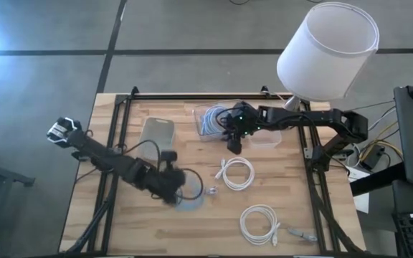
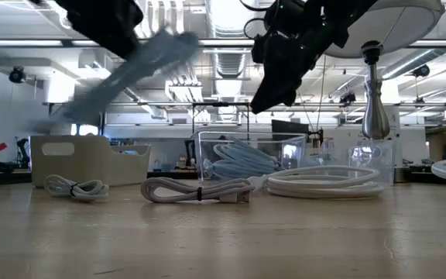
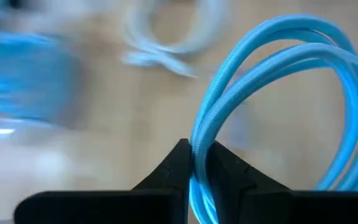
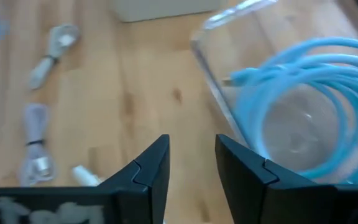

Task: Pick & Place USB Port
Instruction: Put the blue HDMI cable into the left transparent bin

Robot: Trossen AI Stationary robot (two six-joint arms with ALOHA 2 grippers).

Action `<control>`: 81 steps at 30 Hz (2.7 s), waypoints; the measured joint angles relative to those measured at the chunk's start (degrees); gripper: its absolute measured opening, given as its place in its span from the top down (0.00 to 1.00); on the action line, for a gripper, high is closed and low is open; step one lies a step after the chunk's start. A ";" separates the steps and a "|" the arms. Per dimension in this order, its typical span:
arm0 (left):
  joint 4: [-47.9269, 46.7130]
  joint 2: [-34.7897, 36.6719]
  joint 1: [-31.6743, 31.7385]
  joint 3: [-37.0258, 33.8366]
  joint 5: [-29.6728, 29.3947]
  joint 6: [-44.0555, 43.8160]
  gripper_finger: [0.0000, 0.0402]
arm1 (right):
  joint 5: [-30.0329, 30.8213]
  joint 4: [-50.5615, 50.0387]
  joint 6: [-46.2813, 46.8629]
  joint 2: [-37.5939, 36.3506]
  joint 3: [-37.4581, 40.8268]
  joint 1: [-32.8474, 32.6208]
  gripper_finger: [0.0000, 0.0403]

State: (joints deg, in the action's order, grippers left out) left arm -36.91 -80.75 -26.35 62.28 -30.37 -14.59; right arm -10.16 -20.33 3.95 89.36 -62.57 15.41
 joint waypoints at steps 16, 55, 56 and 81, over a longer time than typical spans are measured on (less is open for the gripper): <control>17.60 -4.63 20.16 -0.50 -12.30 9.78 0.89 | -0.35 11.18 -5.85 -6.10 -0.02 -4.26 0.62; 28.81 -5.51 23.05 -0.15 -15.79 13.19 0.88 | 11.80 5.62 -9.16 -3.78 0.11 -4.91 0.67; 28.81 -5.51 23.15 -0.15 -15.80 13.25 0.88 | 11.83 5.58 -8.68 -3.78 0.11 -4.90 0.69; 31.62 -5.40 26.52 3.33 -18.19 28.10 0.59 | 19.23 0.44 -3.71 -4.15 -5.27 4.70 0.91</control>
State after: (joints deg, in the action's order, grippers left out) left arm -5.29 -86.15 0.16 65.61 -48.57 13.52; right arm 9.07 -19.89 0.24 85.21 -67.84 20.11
